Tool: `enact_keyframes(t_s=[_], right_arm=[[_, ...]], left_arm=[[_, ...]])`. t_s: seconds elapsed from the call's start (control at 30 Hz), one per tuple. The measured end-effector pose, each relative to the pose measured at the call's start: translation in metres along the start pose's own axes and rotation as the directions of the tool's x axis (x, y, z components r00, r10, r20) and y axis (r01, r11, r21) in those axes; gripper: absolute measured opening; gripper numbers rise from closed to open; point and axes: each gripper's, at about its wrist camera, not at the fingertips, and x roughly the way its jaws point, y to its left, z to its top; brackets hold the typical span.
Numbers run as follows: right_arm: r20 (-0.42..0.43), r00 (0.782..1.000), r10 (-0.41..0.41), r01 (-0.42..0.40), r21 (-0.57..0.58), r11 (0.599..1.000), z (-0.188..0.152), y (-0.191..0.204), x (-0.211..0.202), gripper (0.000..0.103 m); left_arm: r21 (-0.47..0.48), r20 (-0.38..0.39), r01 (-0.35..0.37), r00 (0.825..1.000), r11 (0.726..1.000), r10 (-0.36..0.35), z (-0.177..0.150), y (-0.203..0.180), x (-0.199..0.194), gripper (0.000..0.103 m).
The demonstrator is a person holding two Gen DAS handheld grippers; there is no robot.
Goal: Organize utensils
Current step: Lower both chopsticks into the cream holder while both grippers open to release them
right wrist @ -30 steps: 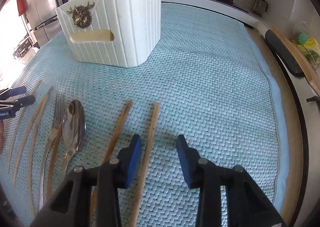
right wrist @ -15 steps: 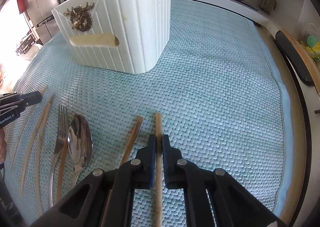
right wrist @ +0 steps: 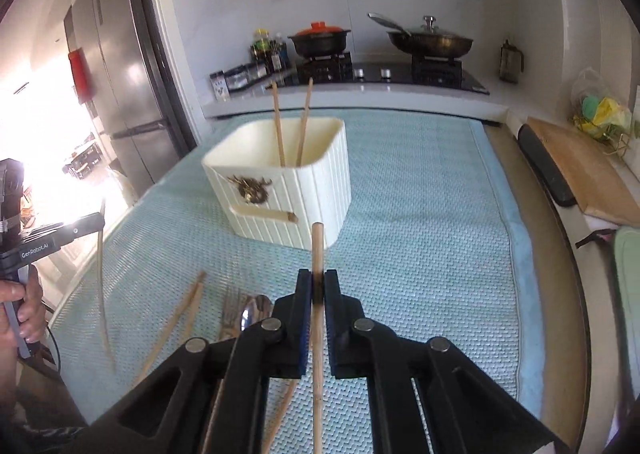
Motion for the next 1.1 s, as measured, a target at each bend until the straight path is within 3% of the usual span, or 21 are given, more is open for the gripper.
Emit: enact_keyframes(t_s=[0.27,0.53,0.77,1.1], right_arm=[[0.174,0.985,0.006,-0.003,-0.016,1.000,0.004,0.024,-0.076,0.006],[0.333,0.943,-0.028,0.034,-0.012,0.999,-0.002,0.035,-0.109,0.006],[0.384,0.922,-0.038,0.026,0.035,0.999,-0.004,0.032,-0.115,0.006],[0.378,0.925,-0.037,0.040,0.000,0.999,0.010,0.043,-0.106,0.006]], left_arm=[[-0.007,0.100,0.028,0.995,1.000,-0.027,0.008,-0.001,-0.040,0.005],[0.003,0.144,0.057,0.988,0.998,-0.057,0.013,-0.014,-0.059,0.004],[0.005,0.158,0.071,0.985,0.997,-0.071,0.019,-0.019,-0.064,0.004],[-0.026,0.173,0.124,0.978,0.992,-0.118,0.044,-0.016,-0.061,0.004]])
